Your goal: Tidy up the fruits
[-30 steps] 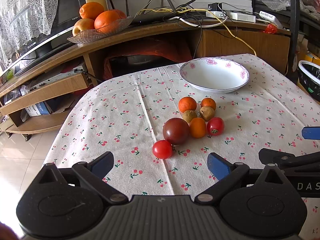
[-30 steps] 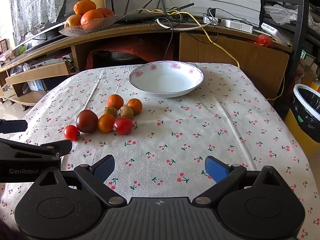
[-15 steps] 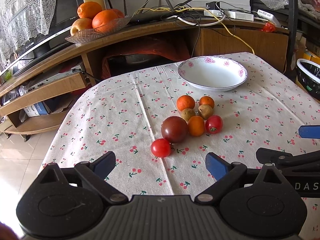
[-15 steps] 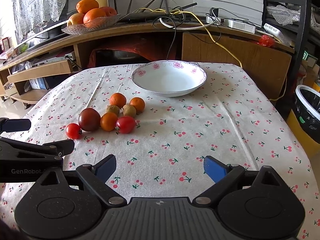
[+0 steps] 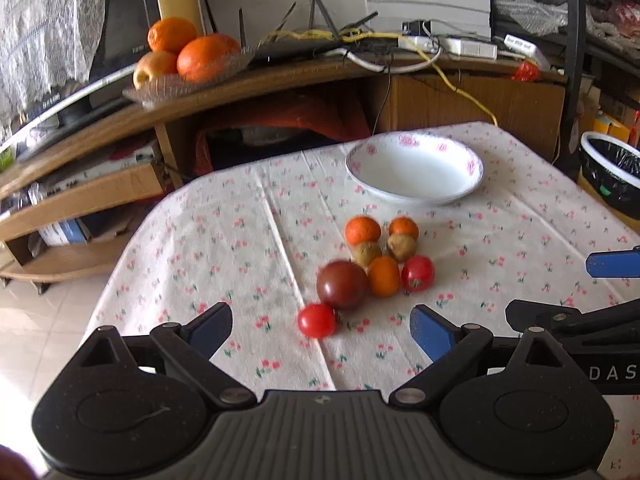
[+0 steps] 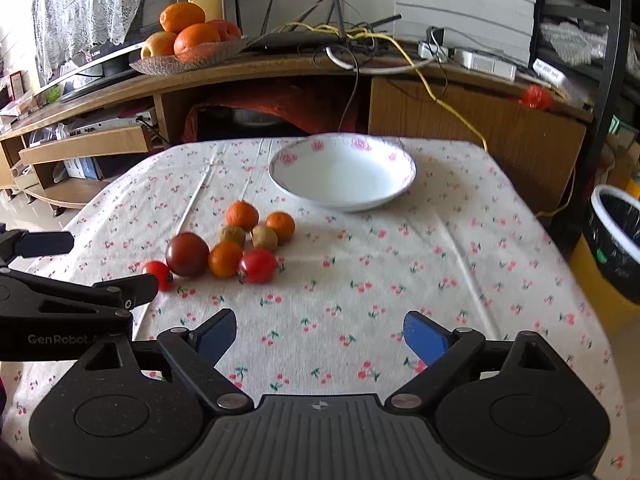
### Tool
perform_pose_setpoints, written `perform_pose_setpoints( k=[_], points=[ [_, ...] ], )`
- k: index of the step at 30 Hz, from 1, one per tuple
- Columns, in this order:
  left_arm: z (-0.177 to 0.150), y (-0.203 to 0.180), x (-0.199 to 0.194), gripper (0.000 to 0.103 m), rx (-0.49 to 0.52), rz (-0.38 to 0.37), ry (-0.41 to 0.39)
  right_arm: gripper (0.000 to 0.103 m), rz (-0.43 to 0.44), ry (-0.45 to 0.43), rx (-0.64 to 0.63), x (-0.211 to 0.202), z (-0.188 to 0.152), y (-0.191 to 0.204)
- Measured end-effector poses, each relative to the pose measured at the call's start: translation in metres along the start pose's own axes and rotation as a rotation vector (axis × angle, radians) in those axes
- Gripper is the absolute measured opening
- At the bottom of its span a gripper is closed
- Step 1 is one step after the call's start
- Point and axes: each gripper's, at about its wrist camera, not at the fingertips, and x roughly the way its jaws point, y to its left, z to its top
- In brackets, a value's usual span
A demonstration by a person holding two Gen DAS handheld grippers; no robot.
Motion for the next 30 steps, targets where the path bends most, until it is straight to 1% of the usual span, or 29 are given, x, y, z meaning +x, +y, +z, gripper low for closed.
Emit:
perform_pose_setpoints(
  k=[2, 5, 11, 13, 15, 18, 20, 22, 26, 28, 30],
  points=[
    [0.003, 0.0, -0.001, 0.102, 0.004, 0.001, -0.005, 0.087, 0.006, -0.002, -0.003, 0.0, 0.003, 0.0],
    [0.006, 0.003, 0.004, 0.102, 0.003, -0.001, 0.012, 0.086, 0.024, 0.012, -0.015, 0.006, 0.006, -0.002],
    [0.011, 0.009, 0.017, 0.102, 0.044, -0.009, 0.035, 0.083, 0.086, 0.041, -0.092, 0.023, 0.018, 0.001],
    [0.012, 0.014, 0.023, 0.102, 0.04, -0.014, 0.046, 0.081, 0.113, 0.051, -0.113, 0.031, 0.022, 0.004],
    [0.012, 0.019, 0.03, 0.1, 0.035, -0.031, 0.062, 0.08, 0.135, 0.063, -0.131, 0.038, 0.025, 0.007],
    [0.011, 0.024, 0.041, 0.098, 0.036, -0.053, 0.091, 0.074, 0.173, 0.085, -0.167, 0.05, 0.028, 0.012],
    [0.01, 0.027, 0.047, 0.093, 0.043, -0.068, 0.104, 0.072, 0.196, 0.106, -0.175, 0.058, 0.03, 0.013],
    [0.01, 0.029, 0.052, 0.092, 0.055, -0.079, 0.118, 0.069, 0.219, 0.123, -0.182, 0.065, 0.032, 0.015],
    [0.013, 0.034, 0.061, 0.089, 0.071, -0.102, 0.134, 0.067, 0.243, 0.127, -0.222, 0.073, 0.036, 0.018],
    [0.013, 0.035, 0.063, 0.086, 0.071, -0.112, 0.144, 0.063, 0.254, 0.132, -0.229, 0.078, 0.038, 0.018],
    [0.012, 0.038, 0.064, 0.085, 0.066, -0.131, 0.151, 0.06, 0.264, 0.143, -0.221, 0.083, 0.038, 0.016]
  ],
)
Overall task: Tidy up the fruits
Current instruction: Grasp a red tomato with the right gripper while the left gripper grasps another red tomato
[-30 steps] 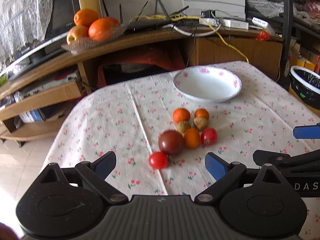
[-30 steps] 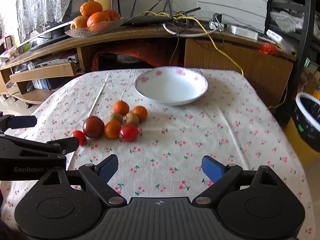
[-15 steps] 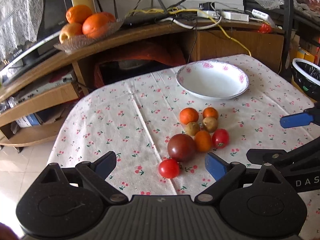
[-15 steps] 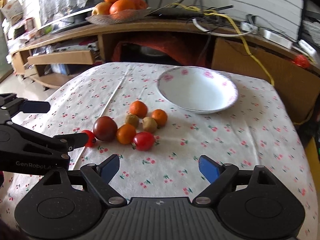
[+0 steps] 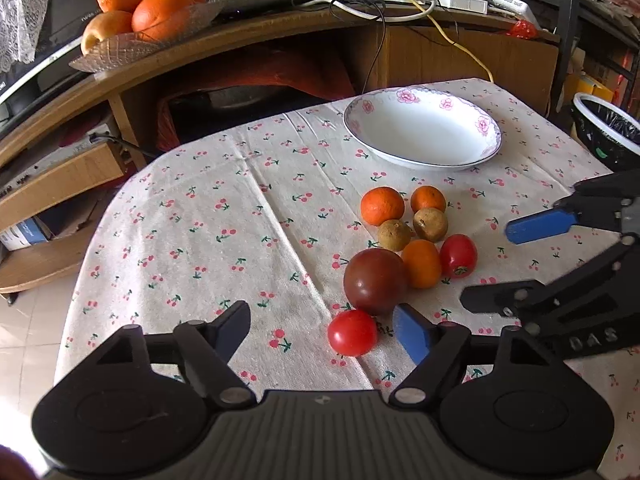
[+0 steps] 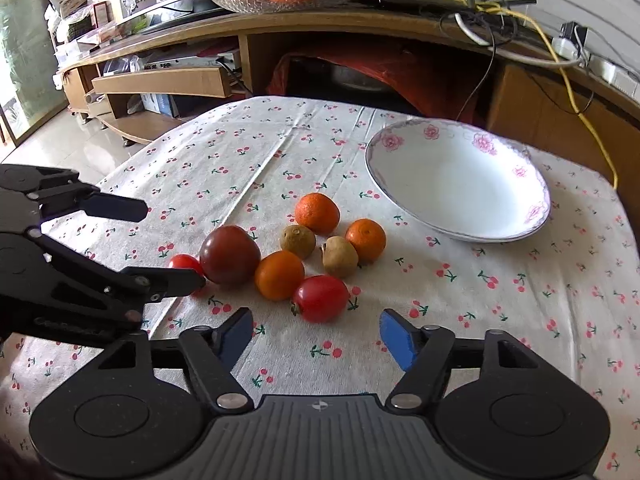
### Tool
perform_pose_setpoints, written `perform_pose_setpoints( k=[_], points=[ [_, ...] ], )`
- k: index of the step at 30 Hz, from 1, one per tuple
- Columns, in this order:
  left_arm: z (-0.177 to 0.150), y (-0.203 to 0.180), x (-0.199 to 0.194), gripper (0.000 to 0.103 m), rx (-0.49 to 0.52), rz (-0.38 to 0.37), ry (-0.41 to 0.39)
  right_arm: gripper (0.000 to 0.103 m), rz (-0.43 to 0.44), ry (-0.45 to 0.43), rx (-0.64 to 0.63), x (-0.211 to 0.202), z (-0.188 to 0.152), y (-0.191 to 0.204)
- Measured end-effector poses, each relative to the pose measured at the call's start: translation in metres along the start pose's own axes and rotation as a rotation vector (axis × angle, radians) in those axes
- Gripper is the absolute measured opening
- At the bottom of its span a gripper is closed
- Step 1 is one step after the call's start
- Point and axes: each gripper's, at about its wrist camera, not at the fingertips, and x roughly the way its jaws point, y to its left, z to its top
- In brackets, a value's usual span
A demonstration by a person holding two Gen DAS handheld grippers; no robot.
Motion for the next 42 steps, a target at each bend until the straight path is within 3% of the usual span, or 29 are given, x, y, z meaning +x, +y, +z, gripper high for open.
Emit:
perform_pose_setpoints(
  k=[4, 9, 17, 25, 28, 35, 42],
  points=[
    [-0.003, -0.002, 0.001, 0.082, 0.025, -0.025, 0.006, 0.055, 0.025, 0.013, 0.014, 0.006, 0.002, -0.006],
    [-0.005, -0.006, 0.011, 0.065, 0.039, -0.065, 0.032, 0.041, 0.072, 0.006, 0.02, 0.01, 0.007, -0.008],
    [-0.007, -0.005, 0.018, 0.052, 0.025, -0.11, 0.036, 0.041, 0.084, 0.018, 0.03, 0.02, 0.007, -0.012],
    [-0.005, -0.01, 0.021, 0.05, 0.059, -0.109, 0.029, 0.037, 0.099, 0.021, 0.038, 0.022, 0.007, -0.014],
    [-0.004, -0.01, 0.021, 0.049, 0.071, -0.108, 0.026, 0.027, 0.084, 0.025, 0.037, 0.023, 0.008, -0.014],
    [-0.003, -0.004, 0.019, 0.04, 0.045, -0.116, 0.044, 0.027, 0.067, 0.042, 0.05, 0.021, 0.008, -0.015],
    [-0.005, -0.005, 0.019, 0.039, 0.054, -0.105, 0.051, 0.027, 0.049, 0.054, 0.038, 0.019, 0.007, -0.014]
  ],
)
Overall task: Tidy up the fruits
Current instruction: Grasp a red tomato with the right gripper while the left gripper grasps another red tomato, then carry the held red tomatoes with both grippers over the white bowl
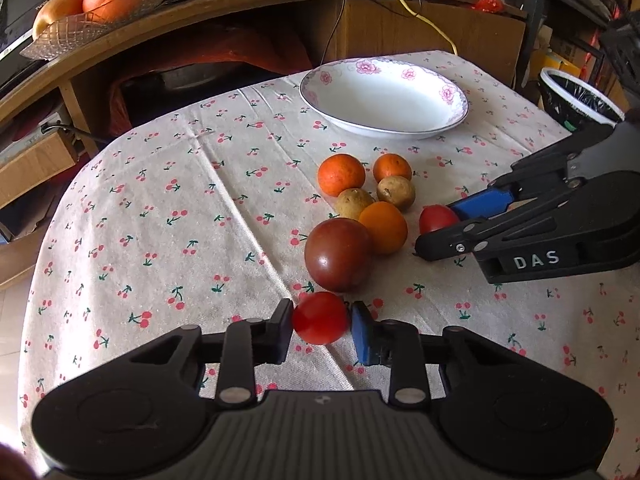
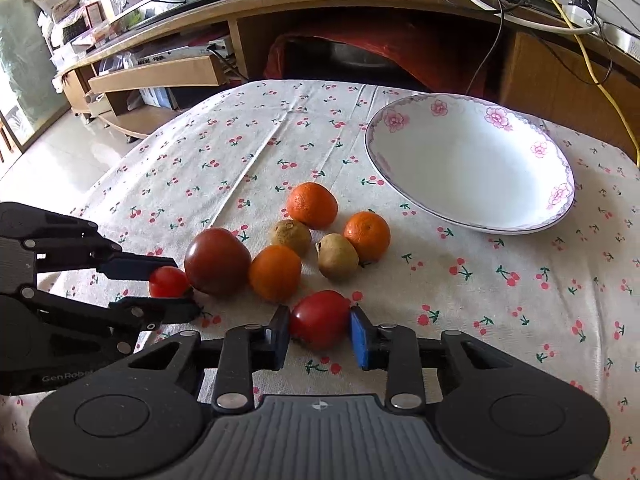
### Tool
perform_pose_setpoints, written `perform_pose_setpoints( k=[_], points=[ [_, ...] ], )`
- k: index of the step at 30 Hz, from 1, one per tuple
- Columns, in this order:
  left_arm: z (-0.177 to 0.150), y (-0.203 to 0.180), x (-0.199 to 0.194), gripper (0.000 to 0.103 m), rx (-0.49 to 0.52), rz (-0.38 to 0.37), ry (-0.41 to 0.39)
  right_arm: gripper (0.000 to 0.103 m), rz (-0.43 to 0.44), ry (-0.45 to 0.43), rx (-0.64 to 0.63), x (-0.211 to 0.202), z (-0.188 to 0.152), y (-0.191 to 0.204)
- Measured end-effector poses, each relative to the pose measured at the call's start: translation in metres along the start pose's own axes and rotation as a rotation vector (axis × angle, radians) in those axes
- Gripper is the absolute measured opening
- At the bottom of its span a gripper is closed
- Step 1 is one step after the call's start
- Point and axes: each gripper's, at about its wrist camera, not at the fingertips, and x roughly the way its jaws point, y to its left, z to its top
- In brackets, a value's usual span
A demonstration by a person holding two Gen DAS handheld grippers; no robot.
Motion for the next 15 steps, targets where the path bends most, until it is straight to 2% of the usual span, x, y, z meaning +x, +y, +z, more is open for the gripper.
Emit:
perform_pose_setpoints(
  k=[15],
  points=[
    [0.0031, -0.0013, -0.0001, 0.038, -0.046, 0.027, 0.027, 0.026, -0.022, 0.023, -0.018, -0.0067, -0.0013, 0.0029]
  ],
)
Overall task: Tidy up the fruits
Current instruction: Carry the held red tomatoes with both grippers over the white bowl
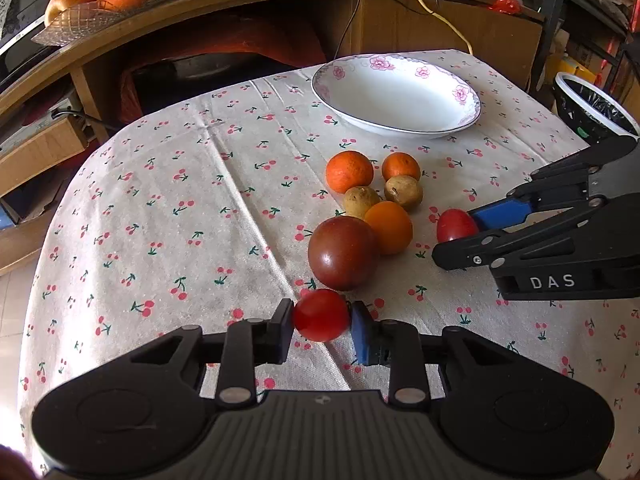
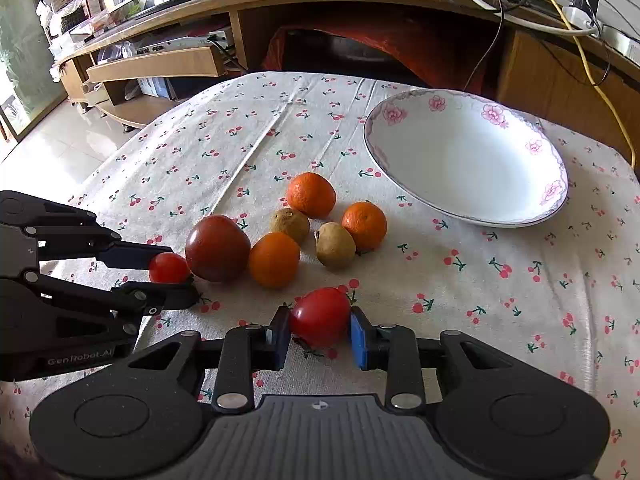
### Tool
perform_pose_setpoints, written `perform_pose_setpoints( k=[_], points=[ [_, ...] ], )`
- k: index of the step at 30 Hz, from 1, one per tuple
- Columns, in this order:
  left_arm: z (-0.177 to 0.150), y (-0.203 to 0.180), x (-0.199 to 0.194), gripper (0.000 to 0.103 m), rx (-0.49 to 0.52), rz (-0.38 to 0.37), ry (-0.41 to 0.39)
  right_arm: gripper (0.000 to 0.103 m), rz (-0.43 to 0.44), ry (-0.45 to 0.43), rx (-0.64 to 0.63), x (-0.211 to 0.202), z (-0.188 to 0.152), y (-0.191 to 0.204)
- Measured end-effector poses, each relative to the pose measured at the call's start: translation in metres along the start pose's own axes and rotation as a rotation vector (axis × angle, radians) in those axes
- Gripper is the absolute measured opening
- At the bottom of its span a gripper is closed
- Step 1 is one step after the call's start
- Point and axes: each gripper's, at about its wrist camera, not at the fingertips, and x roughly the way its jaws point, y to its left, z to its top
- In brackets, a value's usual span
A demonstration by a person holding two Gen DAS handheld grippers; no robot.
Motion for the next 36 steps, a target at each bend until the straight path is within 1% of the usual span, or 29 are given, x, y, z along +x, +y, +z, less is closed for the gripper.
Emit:
perform_pose_setpoints(
  k=[9, 17, 22, 27, 34, 36],
  points=[
    [0.007, -0.002, -0.013, 0.038, -0.001, 0.019, -0.045, 0.026, -0.014, -0.035, -0.001, -0.011, 0.005, 0.0],
    [0.025, -0.008, -0.014, 0.038, 0.025, 0.043, -0.09, 0.026, -0.044, -0.074, -0.005, -0.019, 0.009, -0.003],
    [0.037, -0.014, -0.014, 0.038, 0.043, 0.03, -0.113, 0.026, -0.064, -0.097, 0.008, -0.023, 0.012, -0.009],
    [0.039, -0.018, -0.012, 0.038, 0.053, 0.023, -0.112, 0.026, -0.073, -0.105, 0.029, -0.024, 0.012, -0.016],
    [0.046, -0.012, -0.012, 0.038, 0.023, 0.019, -0.123, 0.026, -0.077, -0.114, 0.038, -0.025, 0.014, -0.017],
    [0.05, -0.013, -0.012, 0.038, 0.028, 0.02, -0.131, 0.026, -0.078, -0.116, 0.041, -0.025, 0.015, -0.018]
  ],
)
